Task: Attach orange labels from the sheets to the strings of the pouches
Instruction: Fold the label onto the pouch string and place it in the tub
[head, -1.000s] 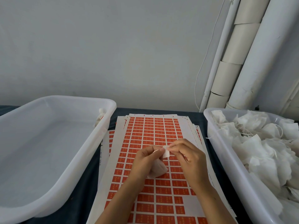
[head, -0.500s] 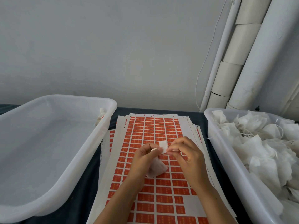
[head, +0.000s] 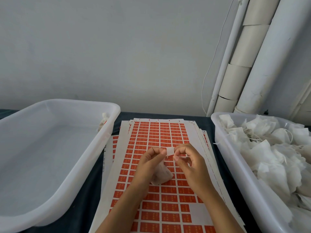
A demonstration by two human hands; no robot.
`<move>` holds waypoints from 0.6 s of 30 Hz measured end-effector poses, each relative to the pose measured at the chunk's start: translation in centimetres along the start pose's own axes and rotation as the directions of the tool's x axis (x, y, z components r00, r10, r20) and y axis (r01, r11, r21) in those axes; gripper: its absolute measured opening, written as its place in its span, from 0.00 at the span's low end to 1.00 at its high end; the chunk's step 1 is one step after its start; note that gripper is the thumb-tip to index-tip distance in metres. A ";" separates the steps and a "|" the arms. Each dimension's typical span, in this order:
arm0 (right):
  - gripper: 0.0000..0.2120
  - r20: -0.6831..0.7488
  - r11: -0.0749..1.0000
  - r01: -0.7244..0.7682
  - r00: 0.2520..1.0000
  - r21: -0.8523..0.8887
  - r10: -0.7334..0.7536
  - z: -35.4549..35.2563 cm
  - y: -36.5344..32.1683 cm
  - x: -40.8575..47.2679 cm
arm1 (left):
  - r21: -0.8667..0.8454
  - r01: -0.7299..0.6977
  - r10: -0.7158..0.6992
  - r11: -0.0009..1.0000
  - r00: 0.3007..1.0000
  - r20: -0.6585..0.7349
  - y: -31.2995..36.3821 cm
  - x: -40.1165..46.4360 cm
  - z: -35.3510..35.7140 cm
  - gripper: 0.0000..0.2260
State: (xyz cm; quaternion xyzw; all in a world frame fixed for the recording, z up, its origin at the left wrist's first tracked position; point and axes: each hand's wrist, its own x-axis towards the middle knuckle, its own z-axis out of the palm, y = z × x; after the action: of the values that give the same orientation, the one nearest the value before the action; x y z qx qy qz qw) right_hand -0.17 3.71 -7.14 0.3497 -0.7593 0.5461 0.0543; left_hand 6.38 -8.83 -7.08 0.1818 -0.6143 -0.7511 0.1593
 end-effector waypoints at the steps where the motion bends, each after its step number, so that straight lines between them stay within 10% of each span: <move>1: 0.04 0.006 1.000 -0.001 1.000 0.001 0.001 0.0 0.0 0.0 | -0.009 0.015 -0.015 1.000 1.000 -0.007 0.0 0.0 0.0 0.09; 18: 0.03 -0.063 0.965 -0.199 0.975 0.173 0.212 0.5 -0.4 0.1 | 0.208 -0.190 0.195 0.959 0.981 -0.002 -0.3 0.2 0.3 0.04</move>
State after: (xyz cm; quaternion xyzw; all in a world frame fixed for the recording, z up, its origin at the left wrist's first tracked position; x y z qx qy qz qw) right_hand 0.16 3.16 -7.02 0.2500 -0.7405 0.6238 -0.0012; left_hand 6.08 -8.62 -7.34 0.1450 -0.7021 -0.6620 0.2187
